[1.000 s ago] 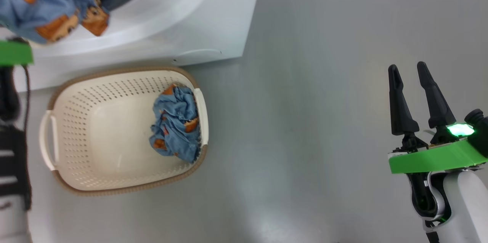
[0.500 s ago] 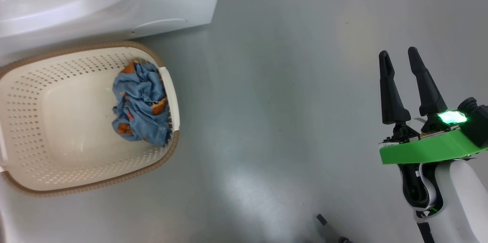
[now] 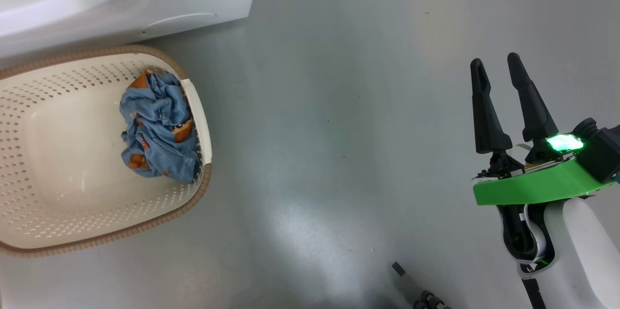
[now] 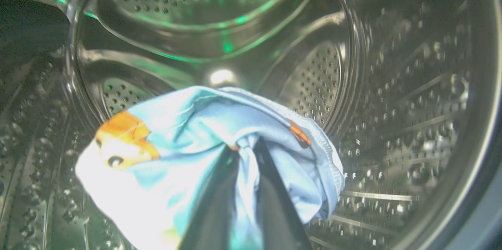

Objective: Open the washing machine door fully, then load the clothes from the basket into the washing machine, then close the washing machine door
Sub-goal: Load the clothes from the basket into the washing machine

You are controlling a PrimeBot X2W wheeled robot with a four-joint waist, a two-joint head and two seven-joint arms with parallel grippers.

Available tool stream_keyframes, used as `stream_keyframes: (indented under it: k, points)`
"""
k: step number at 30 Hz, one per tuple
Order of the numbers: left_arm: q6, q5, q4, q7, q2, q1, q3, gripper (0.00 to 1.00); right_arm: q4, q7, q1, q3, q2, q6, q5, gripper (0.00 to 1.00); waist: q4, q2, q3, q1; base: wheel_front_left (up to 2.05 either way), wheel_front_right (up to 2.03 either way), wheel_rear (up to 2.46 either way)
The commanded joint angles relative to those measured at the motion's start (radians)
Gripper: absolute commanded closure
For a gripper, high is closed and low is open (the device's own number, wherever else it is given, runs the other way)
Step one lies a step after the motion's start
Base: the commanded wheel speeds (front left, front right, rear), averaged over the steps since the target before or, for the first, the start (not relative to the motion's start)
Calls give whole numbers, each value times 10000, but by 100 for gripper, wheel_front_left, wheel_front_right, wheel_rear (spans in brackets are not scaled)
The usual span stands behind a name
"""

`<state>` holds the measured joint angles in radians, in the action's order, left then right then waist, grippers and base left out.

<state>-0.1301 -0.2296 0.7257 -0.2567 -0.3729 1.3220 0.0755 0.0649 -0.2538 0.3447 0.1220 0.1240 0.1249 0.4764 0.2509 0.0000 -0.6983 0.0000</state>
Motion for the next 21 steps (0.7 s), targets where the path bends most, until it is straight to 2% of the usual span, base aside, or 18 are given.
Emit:
stream_keyframes:
  k: [1, 10, 21]
  points:
    - [9, 186, -185, -51, -449, -220, 47, 0, -196, -80, -110, 177, 35, 58, 9, 0, -7, 0, 14, 0, 0, 0, 0]
    - [-3, 249, 623, -51, -502, -382, -109, 0, -159, -80, -129, 277, 72, 58, 31, 0, -48, 0, 211, 0, 0, 0, 0]
    - [-5, 89, 222, -51, -280, -1471, -82, 0, -152, -80, -196, 291, 212, 58, 31, 0, -273, 0, 620, 0, 0, 0, 0]
